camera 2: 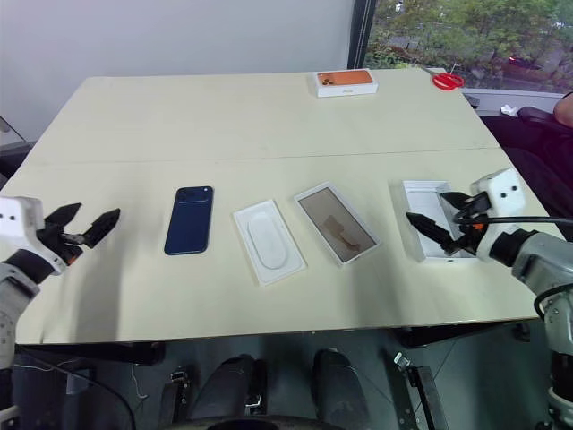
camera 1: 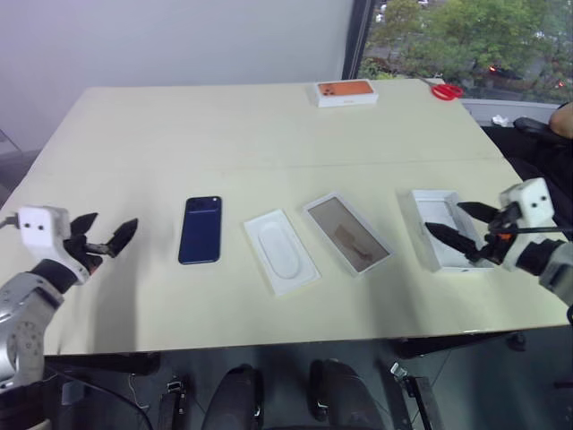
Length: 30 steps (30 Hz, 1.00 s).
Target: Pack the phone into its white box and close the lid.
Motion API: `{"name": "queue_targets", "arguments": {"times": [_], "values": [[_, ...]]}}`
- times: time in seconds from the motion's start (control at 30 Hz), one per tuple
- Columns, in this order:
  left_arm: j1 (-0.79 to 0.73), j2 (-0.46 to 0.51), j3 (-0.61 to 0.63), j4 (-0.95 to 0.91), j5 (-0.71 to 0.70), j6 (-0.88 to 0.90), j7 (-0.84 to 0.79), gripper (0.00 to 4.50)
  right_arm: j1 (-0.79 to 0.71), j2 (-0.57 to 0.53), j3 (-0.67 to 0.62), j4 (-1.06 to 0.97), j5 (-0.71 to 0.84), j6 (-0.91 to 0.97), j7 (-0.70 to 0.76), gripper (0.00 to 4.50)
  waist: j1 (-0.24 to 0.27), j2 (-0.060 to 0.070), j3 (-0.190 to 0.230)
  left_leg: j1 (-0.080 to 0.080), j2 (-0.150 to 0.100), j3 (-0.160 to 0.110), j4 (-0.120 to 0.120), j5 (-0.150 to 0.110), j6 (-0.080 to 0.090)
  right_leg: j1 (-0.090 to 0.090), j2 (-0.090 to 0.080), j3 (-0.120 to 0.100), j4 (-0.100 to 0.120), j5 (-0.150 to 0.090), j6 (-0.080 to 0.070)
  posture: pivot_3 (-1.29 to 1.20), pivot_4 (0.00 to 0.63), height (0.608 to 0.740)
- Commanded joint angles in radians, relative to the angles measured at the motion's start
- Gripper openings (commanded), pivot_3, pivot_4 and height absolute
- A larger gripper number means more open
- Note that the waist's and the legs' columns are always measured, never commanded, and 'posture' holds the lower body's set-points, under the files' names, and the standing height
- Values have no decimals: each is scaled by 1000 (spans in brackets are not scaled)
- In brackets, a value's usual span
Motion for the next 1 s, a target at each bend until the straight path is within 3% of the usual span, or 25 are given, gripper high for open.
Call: {"name": "queue_targets", "arguments": {"times": [0.03,0.13,0.4,0.57,0.73,1.0], "values": [[-44,8,-6,-40,-28,34,20,4500,-50,-6,-8,-72,27,1,-16,4472,0,0,0,0,0,0,0,0,0,0,0,0,0,0,0,0,150,740],[-83,21,-54,-42,-5,96,61,4500,-76,11,43,-150,45,18,-35,4472,1,0,0,0,0,0,0,0,0,0,1,0,0,0,0,0,150,740],[-249,25,-152,-34,2,417,248,4500,-251,139,347,-300,11,113,-161,4472,-3,-1,0,0,0,-1,0,0,0,0,4,0,1,1,3,0,150,740],[-293,-20,-120,-90,-118,525,225,4500,-274,226,466,-336,0,156,-220,4472,-1,-3,0,0,0,-2,0,0,0,0,4,0,1,1,3,0,150,740],[-297,-64,-99,-172,-252,668,244,4500,-246,218,501,-340,-37,141,-218,4472,-1,-3,0,0,-1,-2,0,0,0,0,0,0,1,1,3,0,150,740],[-344,-370,-47,-346,-552,1059,508,4500,-172,75,383,-323,-35,59,-78,4472,9,-5,0,0,-2,-2,1,0,0,1,1,0,1,1,3,0,150,740]]}}
